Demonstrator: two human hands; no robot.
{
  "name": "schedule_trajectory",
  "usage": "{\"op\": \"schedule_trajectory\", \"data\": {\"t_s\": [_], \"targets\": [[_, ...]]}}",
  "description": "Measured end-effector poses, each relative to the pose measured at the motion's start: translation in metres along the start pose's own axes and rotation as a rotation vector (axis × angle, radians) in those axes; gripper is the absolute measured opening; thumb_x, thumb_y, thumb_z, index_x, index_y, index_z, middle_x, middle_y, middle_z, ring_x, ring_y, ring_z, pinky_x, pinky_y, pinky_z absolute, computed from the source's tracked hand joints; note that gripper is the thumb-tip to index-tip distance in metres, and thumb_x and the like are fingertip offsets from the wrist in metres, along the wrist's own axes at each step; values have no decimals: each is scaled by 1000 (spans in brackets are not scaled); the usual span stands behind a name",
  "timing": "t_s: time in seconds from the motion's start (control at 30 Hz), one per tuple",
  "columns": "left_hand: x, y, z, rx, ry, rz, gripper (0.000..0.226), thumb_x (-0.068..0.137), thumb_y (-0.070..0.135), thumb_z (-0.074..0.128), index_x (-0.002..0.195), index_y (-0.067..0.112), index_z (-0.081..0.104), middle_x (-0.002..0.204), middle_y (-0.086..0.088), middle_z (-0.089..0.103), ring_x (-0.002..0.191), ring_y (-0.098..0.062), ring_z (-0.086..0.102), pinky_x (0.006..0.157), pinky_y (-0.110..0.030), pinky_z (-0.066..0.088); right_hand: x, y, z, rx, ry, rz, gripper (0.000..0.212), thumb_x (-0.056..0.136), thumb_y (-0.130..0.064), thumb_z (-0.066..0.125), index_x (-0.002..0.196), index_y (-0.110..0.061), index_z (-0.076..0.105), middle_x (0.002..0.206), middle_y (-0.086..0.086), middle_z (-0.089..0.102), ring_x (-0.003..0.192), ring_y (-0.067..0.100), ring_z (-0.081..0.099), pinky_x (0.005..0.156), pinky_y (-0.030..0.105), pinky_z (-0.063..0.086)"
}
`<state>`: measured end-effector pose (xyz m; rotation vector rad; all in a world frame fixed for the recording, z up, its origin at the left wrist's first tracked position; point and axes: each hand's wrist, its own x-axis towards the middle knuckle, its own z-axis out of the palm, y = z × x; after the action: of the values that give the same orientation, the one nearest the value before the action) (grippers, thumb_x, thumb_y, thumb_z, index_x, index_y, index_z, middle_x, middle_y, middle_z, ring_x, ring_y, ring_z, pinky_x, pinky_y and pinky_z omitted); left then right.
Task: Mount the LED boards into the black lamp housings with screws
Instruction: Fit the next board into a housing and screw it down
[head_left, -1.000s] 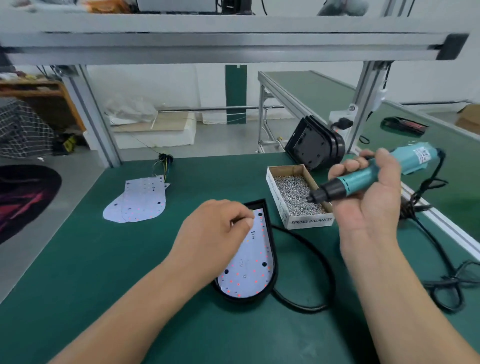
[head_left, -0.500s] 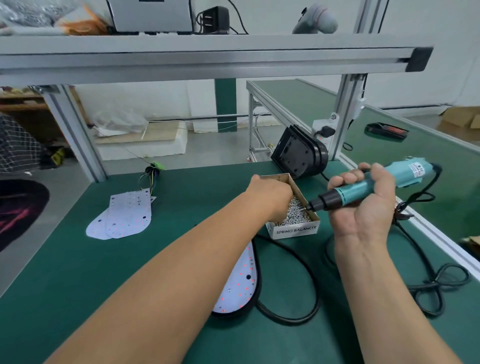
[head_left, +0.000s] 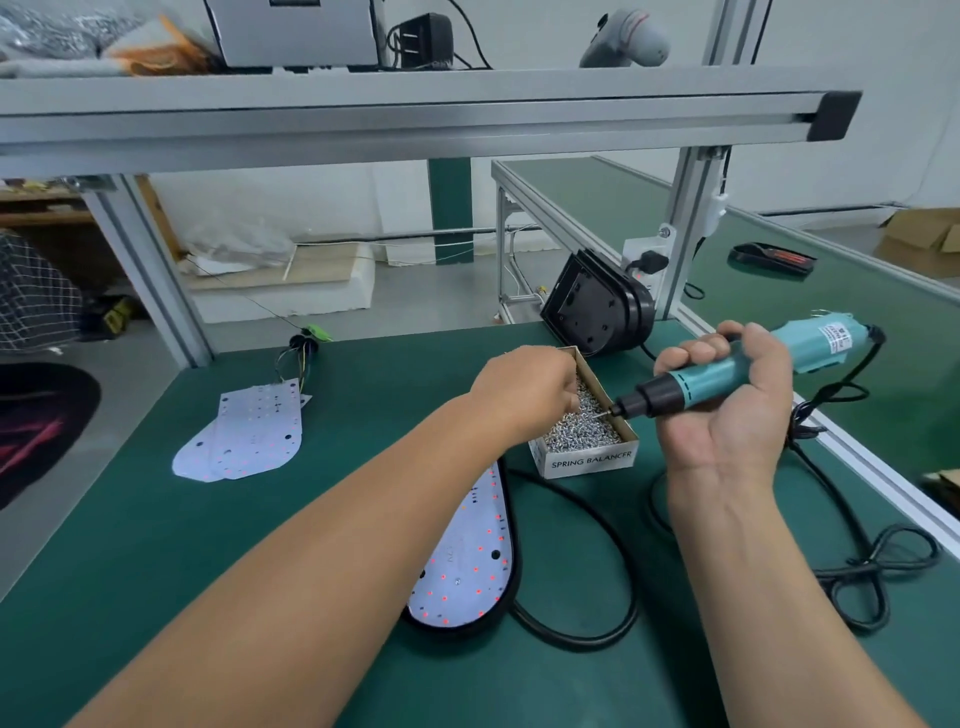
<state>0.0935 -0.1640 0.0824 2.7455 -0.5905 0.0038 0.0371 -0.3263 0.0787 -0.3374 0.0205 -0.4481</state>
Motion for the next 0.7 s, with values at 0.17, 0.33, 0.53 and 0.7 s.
{"op": "schedule_trajectory", "data": {"t_s": [0.17, 0.33, 0.53, 0.7], "targets": [[-39, -19, -33, -377, 209, -29, 10, 94, 19, 71, 92, 22, 80, 87, 4, 78, 88, -18, 71, 80, -36, 56, -6, 4, 4, 15, -27, 23, 7, 96, -14, 64, 93, -11, 59, 76, -2, 51, 63, 11, 51, 67, 27, 49], [-131, -46, -41, -855, 262, -52, 14, 92, 18, 78, 102, 27, 83, 94, 9, 82, 99, -8, 77, 91, -24, 59, -28, 22, 17, -22, -108, 110, 6, 98, -16, 64, 97, -12, 59, 77, -3, 51, 63, 10, 51, 68, 27, 49], [-202, -67, -16, -1035, 302, -91, 25, 93, 5, 77, 96, 29, 82, 97, -2, 82, 99, -15, 78, 89, -22, 58, -70, 54, 41, -89, -291, 215, 7, 101, -19, 62, 98, -12, 62, 76, -2, 47, 64, 11, 49, 65, 28, 49], [-205, -72, 0, -1158, 348, -95, 17, 86, 10, 73, 92, 26, 76, 94, -10, 81, 91, -22, 78, 86, -27, 59, -85, 77, 60, -130, -363, 272, 10, 102, -19, 58, 94, -14, 62, 75, -2, 46, 62, 12, 47, 64, 29, 47]]}}
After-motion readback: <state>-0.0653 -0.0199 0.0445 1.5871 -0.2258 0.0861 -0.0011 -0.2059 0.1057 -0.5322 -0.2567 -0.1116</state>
